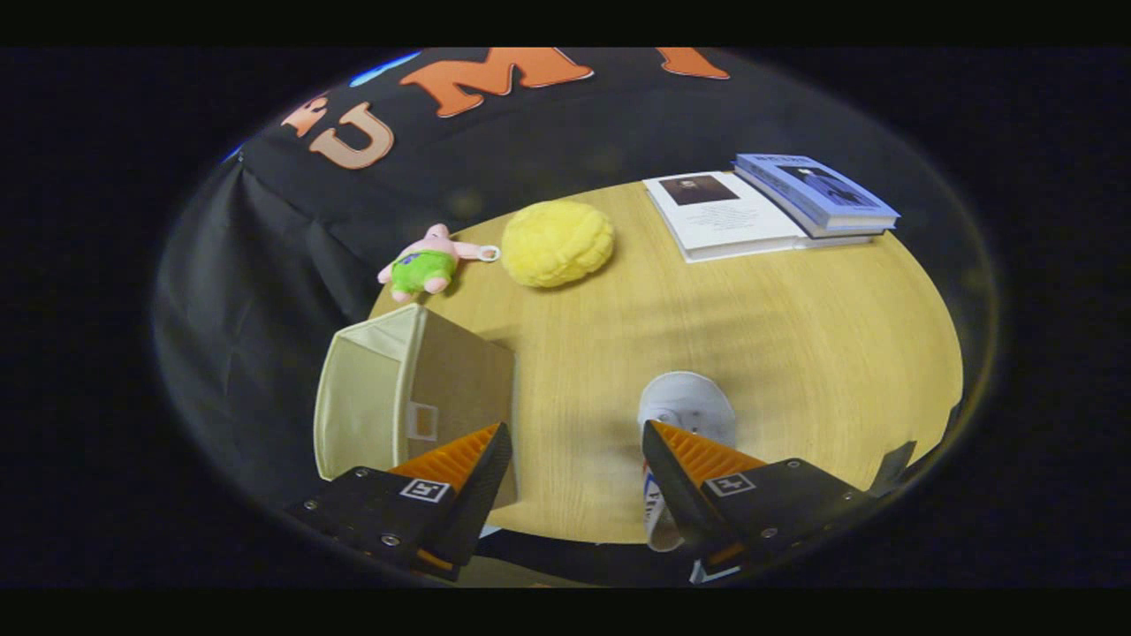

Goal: Open the storage box then place both shoes into the box .Put the left shoe in first, then the right shoe, with the right side of both shoes facing outward in a uniform manner.

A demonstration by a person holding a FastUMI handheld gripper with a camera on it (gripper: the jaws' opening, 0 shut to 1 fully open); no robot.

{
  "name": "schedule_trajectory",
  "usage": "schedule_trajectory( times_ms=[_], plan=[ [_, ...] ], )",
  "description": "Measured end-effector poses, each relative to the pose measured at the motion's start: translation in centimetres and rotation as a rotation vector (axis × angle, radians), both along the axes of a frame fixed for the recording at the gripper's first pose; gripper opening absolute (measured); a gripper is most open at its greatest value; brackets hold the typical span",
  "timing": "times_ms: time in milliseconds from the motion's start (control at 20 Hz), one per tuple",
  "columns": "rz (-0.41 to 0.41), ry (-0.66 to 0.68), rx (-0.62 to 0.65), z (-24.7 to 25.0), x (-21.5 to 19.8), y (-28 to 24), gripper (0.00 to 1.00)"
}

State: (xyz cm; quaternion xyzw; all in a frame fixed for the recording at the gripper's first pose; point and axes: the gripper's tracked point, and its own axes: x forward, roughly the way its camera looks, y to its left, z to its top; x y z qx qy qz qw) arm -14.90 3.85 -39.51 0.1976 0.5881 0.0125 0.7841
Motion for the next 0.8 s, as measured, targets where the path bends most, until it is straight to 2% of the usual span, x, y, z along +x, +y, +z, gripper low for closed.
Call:
schedule_trajectory(
  times_ms=[300,500,800],
  plan=[
    [-0.066,0.112,-0.068,-3.8,-4.5,-4.9,0.89],
    [-0.065,0.173,-0.095,-5.7,-7.3,-6.6,0.89],
    [-0.055,0.212,-0.088,-7.8,-9.3,-6.0,0.73]
  ],
)
